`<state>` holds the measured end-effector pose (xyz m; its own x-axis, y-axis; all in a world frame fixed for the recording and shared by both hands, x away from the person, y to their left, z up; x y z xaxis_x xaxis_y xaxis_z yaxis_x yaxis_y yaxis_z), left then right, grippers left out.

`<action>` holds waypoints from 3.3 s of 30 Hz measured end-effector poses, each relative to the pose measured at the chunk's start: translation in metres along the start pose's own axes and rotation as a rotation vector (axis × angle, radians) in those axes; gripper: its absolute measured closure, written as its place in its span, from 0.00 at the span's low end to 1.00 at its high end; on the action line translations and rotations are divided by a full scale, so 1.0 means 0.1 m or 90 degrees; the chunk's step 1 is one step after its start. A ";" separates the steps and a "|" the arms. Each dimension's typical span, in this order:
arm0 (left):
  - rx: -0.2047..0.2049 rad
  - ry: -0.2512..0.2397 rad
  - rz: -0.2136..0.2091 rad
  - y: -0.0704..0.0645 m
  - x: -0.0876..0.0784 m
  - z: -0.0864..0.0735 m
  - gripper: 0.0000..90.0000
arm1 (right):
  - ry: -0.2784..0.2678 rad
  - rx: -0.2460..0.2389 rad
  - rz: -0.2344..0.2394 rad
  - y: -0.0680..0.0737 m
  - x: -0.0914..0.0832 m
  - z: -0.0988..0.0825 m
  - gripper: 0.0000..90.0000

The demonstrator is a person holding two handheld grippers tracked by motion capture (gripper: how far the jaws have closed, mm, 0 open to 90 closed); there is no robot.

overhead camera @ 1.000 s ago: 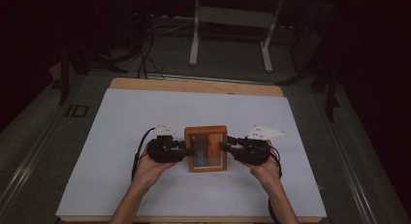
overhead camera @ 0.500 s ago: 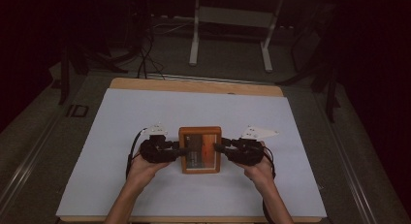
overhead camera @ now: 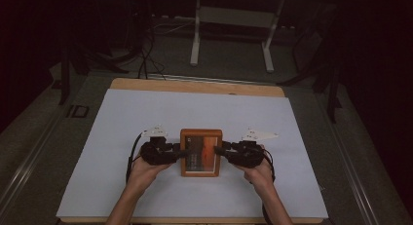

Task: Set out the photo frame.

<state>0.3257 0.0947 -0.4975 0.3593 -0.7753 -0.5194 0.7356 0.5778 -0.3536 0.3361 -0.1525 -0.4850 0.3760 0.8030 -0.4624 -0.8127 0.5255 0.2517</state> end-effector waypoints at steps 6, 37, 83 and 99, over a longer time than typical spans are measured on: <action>0.000 0.009 0.010 0.01 0.03 -0.02 0.68 | 0.010 0.004 -0.004 -0.02 0.03 -0.04 0.73; -0.017 -0.025 -0.004 0.05 0.19 0.01 0.68 | -0.010 0.031 -0.010 -0.17 -0.02 -0.10 0.74; -0.003 -0.034 0.021 0.02 0.02 0.03 0.58 | -0.015 0.008 -0.009 -0.14 -0.06 -0.06 0.61; -0.009 -0.064 0.048 0.06 -0.14 0.06 0.57 | -0.059 0.025 -0.016 -0.24 -0.31 0.03 0.55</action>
<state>0.3285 0.1070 -0.4875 0.4696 -0.7509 -0.4644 0.6963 0.6384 -0.3281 0.3453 -0.1890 -0.4738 0.4374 0.8109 -0.3887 -0.7850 0.5552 0.2749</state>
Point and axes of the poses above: each handheld gripper's, and its own axes: x roughly forward along the jaws, z roughly out of its top, y roughly to its left, the point moved 4 cm from there along x, roughly forward along the jaws, and after that the axes turned 3 degrees about y, right-handed, at the moved point
